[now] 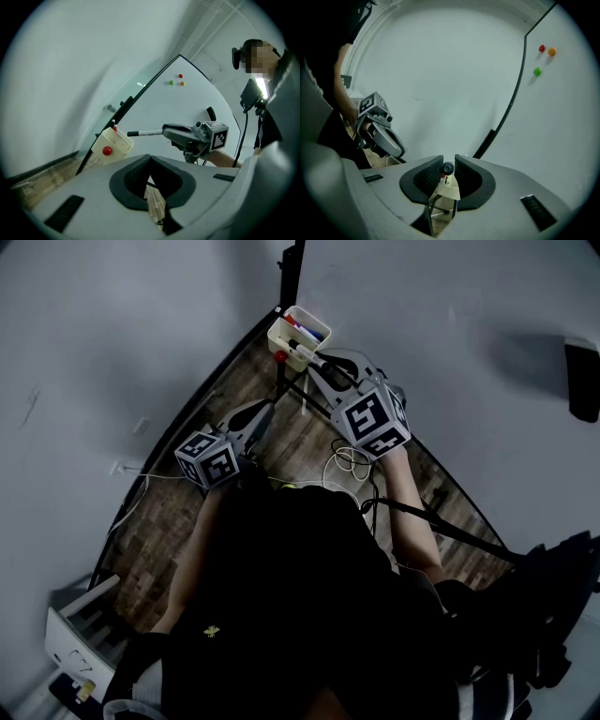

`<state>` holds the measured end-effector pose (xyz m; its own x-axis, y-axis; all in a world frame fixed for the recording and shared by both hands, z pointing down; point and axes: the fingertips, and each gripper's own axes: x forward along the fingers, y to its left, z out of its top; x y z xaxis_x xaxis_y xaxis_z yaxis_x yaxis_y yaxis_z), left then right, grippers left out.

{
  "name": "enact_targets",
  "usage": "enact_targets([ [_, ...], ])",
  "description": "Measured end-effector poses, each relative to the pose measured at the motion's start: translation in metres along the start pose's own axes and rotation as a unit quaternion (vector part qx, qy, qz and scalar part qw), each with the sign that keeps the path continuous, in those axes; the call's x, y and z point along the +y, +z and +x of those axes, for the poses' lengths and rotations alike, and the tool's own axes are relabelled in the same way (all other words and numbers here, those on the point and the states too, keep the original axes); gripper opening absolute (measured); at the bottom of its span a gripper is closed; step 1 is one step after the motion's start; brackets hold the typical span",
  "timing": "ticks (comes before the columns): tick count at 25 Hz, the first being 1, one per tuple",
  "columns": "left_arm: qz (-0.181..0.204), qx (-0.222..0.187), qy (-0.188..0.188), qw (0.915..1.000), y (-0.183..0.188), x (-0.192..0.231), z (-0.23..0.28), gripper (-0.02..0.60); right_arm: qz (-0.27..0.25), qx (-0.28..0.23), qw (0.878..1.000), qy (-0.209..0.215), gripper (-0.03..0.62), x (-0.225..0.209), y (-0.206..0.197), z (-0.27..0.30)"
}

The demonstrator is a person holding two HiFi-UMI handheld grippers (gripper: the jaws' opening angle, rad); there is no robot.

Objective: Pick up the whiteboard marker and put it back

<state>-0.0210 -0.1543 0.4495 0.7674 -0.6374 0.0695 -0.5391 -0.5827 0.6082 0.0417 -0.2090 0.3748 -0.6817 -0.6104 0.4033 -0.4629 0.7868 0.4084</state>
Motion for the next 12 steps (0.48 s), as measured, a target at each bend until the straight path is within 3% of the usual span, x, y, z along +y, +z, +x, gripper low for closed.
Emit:
enact_targets([
  [12, -0.029, -0.014, -0.007, 0.9995, 0.0016, -0.0012, 0.0016, 0.018, 0.001, -0.004, 1.0, -0.004, 0.084, -0.0025, 0.0007, -0.0059],
])
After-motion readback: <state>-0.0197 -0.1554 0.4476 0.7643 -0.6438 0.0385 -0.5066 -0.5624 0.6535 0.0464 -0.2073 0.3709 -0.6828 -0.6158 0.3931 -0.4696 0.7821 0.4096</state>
